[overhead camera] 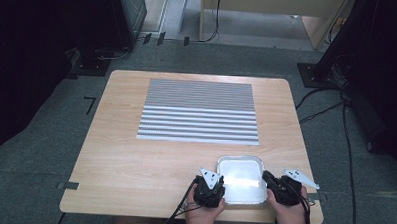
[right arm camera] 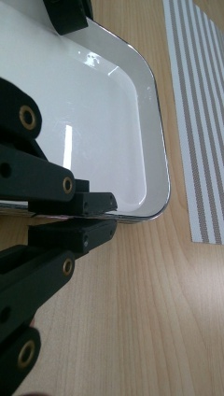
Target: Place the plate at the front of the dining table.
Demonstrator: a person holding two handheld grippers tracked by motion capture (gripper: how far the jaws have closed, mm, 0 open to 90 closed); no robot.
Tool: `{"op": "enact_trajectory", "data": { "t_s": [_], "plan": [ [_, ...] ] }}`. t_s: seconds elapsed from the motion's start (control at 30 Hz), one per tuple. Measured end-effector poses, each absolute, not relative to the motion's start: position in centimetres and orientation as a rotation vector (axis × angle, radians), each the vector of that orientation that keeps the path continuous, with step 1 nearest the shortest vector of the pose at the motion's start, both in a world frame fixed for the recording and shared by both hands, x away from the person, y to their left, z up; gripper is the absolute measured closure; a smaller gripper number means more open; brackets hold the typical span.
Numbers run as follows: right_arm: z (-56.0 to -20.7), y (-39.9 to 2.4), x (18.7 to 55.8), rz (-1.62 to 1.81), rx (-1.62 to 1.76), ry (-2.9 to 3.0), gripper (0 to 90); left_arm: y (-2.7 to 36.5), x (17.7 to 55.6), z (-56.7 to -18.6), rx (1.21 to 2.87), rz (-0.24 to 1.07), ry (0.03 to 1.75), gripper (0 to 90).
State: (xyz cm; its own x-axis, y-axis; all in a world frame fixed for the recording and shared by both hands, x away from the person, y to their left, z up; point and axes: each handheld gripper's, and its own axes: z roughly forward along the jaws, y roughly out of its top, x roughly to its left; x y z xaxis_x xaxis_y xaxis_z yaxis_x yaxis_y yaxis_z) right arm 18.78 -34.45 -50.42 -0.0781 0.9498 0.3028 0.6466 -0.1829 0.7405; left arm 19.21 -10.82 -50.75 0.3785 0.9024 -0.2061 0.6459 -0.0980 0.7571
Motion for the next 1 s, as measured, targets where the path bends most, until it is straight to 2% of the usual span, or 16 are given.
{"op": "enact_trajectory", "data": {
  "t_s": [0.47,1.0],
  "plan": [
    [-49.8,-34.5,18.6,1.169,1.861,1.687,90.0,-11.0,19.5,-50.9,1.841,0.418,1.337,76.4],
    [-49.4,-34.9,18.2,1.168,1.856,1.627,90.0,-11.4,19.5,-50.8,1.858,0.453,1.291,71.8]
  ]
}}
